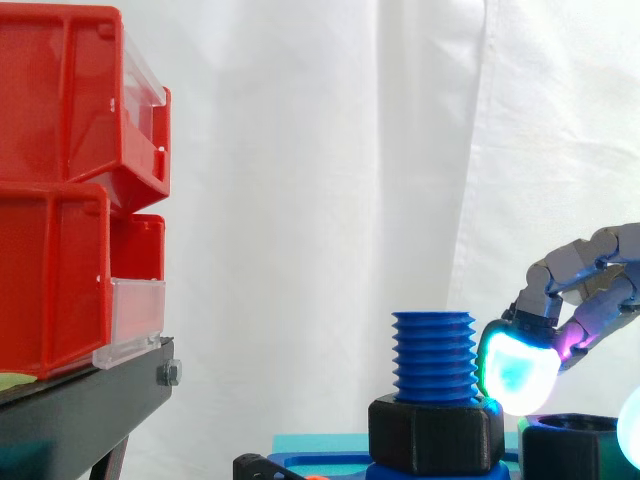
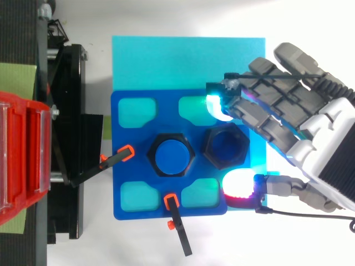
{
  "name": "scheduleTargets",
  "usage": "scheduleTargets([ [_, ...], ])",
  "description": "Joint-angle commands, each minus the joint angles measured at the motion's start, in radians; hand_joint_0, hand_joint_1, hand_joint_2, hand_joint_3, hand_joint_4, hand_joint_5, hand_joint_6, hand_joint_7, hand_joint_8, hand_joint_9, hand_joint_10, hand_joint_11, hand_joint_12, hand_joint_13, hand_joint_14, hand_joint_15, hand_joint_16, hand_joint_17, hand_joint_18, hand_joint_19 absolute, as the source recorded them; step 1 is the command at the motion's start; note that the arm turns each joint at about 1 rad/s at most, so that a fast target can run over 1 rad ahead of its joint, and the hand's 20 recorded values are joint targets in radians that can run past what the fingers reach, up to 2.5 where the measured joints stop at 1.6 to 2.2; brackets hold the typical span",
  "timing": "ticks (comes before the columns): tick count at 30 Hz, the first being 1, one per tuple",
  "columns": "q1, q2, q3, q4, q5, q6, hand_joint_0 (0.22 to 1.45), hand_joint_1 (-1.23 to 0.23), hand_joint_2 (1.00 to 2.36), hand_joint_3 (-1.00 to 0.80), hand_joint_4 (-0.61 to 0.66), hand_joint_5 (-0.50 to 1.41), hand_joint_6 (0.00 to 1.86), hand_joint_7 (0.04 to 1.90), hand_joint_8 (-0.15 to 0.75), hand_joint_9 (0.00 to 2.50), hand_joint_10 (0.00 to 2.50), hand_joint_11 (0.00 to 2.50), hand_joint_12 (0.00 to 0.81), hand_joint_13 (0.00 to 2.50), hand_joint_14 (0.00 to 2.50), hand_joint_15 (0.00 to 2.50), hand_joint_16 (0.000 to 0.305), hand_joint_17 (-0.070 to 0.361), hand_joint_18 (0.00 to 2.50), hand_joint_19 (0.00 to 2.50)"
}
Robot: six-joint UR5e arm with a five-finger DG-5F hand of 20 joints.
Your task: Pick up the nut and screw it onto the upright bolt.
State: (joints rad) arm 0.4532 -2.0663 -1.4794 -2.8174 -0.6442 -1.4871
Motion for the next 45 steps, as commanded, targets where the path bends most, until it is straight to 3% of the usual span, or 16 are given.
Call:
scheduleTargets([
  [1, -0.001, 0.0, -0.001, -0.002, -0.002, 0.008, 0.4, -0.66, 1.0, -0.5, 0.3, -0.19, 0.5, 1.01, 0.281, 0.37, 0.0, 0.0, 0.38, 0.42, 0.0, 0.0, 0.049, 0.109, 0.21, 0.0],
  [20, -0.002, 0.0, -0.019, 0.007, -0.006, 0.008, 0.43, -0.69, 1.0, -0.5, 0.3, -0.18, 0.5, 1.1, 0.269, 0.36, 0.0, 0.0, 0.366, 0.43, 0.0, 0.0, 0.046, 0.102, 0.21, 0.0],
  [24, -0.005, 0.0, -0.019, 0.007, -0.008, 0.008, 0.46, -0.71, 1.0, -0.5, 0.28, -0.17, 0.51, 1.22, 0.262, 0.38, 0.0, 0.0, 0.353, 0.44, 0.0, 0.0, 0.042, 0.096, 0.22, 0.0],
  [32, -0.007, 0.002, -0.019, 0.009, -0.008, 0.007, 0.52, -0.64, 1.0, -0.5, 0.23, -0.19, 0.73, 0.95, 0.262, 0.46, 0.0, 0.0, 0.326, 0.49, 0.0, 0.0, 0.037, 0.084, 0.28, 0.0],
  [38, -0.007, 0.002, -0.018, 0.012, -0.009, 0.008, 0.53, -0.62, 1.0, -0.5, 0.22, -0.19, 0.75, 0.93, 0.263, 0.47, 0.0, 0.0, 0.324, 0.51, 0.0, 0.0, 0.036, 0.082, 0.3, 0.0],
  [45, -0.008, 0.003, 0.036, -0.04, -0.029, 0.008, 0.53, -0.61, 1.0, -0.5, 0.22, -0.19, 0.76, 0.92, 0.264, 0.47, 0.0, 0.0, 0.323, 0.52, 0.0, 0.0, 0.037, 0.082, 0.3, 0.0],
])
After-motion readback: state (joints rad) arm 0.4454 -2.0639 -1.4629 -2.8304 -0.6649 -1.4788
